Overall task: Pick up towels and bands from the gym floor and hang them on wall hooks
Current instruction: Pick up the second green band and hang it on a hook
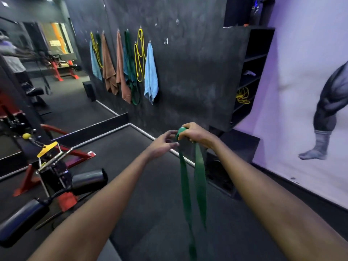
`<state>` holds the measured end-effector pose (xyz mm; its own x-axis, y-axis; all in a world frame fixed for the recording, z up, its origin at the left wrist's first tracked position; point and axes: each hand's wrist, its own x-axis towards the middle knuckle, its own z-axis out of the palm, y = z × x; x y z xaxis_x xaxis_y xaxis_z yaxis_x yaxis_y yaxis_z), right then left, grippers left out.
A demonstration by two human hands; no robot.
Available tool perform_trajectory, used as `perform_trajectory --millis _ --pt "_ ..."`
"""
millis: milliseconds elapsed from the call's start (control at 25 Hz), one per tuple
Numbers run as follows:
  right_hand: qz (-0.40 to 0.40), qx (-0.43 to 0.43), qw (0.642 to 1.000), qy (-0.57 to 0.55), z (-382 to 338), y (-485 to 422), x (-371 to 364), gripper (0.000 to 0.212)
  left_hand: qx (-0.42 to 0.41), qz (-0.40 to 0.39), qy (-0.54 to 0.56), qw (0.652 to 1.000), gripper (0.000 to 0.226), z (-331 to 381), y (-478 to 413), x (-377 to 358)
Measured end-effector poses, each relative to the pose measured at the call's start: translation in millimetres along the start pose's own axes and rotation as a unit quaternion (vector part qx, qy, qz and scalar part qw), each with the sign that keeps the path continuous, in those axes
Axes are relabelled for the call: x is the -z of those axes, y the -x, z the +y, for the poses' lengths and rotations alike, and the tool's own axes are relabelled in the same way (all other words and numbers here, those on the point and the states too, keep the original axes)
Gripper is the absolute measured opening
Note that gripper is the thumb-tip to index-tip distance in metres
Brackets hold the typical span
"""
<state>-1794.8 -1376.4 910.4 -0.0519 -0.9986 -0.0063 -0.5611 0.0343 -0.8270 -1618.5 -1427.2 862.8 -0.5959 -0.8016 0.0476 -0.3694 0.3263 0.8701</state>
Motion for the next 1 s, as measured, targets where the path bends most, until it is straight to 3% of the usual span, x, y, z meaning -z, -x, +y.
perform_trajectory --millis 80,160,240,360,520,600,800,1000 --pt "-0.004 0.022 1.000 -0.007 1 -38 5 0.008 -0.022 0.009 0.024 0.999 0.051 4 -43 7" --pt "0.004 0.040 0.999 -0.017 3 -75 12 0.010 -0.029 0.034 0.037 0.998 0.037 7 -81 18" --pt "0.032 0.052 0.998 0.033 3 -112 24 0.020 -0.022 0.068 0.033 0.997 0.025 3 -122 36" --pt "0.096 0.072 0.984 0.132 13 -177 45 0.028 -0.026 0.114 0.064 0.991 0.028 -3 -190 73" --pt "0.054 0.071 0.974 0.206 42 -268 45 0.016 -0.046 0.180 0.065 0.981 0.026 -5 -254 102" --pt "0.053 0.064 0.979 0.188 45 -325 47 0.018 -0.045 0.196 0.029 0.979 0.027 -24 -290 125" --pt "0.143 0.102 0.981 0.087 18 -474 65 0.011 -0.089 0.254 -0.051 0.962 0.025 -81 -397 201" --pt "0.121 0.148 0.981 0.016 -17 -617 77 0.022 -0.094 0.335 -0.081 0.934 0.024 -109 -510 278"
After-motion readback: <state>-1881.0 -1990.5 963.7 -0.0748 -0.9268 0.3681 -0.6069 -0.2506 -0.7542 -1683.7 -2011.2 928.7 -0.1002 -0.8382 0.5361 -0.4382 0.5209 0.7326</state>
